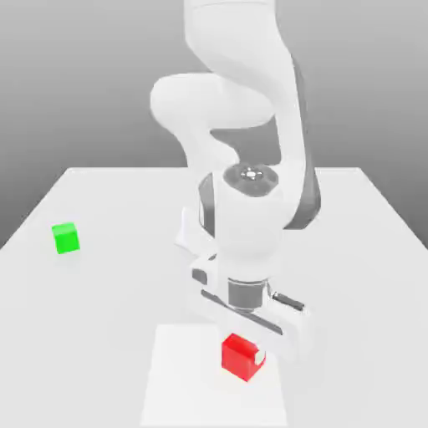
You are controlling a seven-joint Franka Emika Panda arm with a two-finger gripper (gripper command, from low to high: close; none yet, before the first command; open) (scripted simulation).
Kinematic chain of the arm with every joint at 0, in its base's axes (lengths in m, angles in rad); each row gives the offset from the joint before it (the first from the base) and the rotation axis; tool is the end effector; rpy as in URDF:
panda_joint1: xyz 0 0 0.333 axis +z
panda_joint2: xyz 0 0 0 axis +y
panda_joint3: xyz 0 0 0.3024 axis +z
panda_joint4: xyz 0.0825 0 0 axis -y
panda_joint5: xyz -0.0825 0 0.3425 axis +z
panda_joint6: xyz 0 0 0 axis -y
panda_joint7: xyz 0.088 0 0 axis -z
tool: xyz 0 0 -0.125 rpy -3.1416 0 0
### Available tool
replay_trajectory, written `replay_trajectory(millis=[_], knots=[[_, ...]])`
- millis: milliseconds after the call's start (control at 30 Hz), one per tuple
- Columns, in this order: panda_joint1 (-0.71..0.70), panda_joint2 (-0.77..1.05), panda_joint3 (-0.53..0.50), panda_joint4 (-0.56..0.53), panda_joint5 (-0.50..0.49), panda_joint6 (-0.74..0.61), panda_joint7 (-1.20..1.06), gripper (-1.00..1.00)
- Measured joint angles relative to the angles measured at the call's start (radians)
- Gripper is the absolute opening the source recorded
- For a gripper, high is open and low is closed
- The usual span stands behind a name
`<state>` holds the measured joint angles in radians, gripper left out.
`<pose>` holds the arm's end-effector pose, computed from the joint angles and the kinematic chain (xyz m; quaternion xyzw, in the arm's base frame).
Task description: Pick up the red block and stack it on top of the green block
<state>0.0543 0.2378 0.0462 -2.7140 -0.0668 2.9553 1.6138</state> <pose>0.3829 0.0442 0.1621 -0.7488 0.6628 -0.0020 0.0010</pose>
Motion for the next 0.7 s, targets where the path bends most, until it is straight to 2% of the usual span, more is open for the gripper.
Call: replay_trajectory(millis=[233,433,700], knots=[[-0.020,-0.189,0.018,-0.029,0.053,-0.161,-0.038,-1.00],[-0.231,-0.290,-0.090,-0.048,0.045,-0.231,-0.040,-1.00],[-0.468,-0.389,-0.270,-0.079,-0.024,-0.290,-0.003,-1.00]])
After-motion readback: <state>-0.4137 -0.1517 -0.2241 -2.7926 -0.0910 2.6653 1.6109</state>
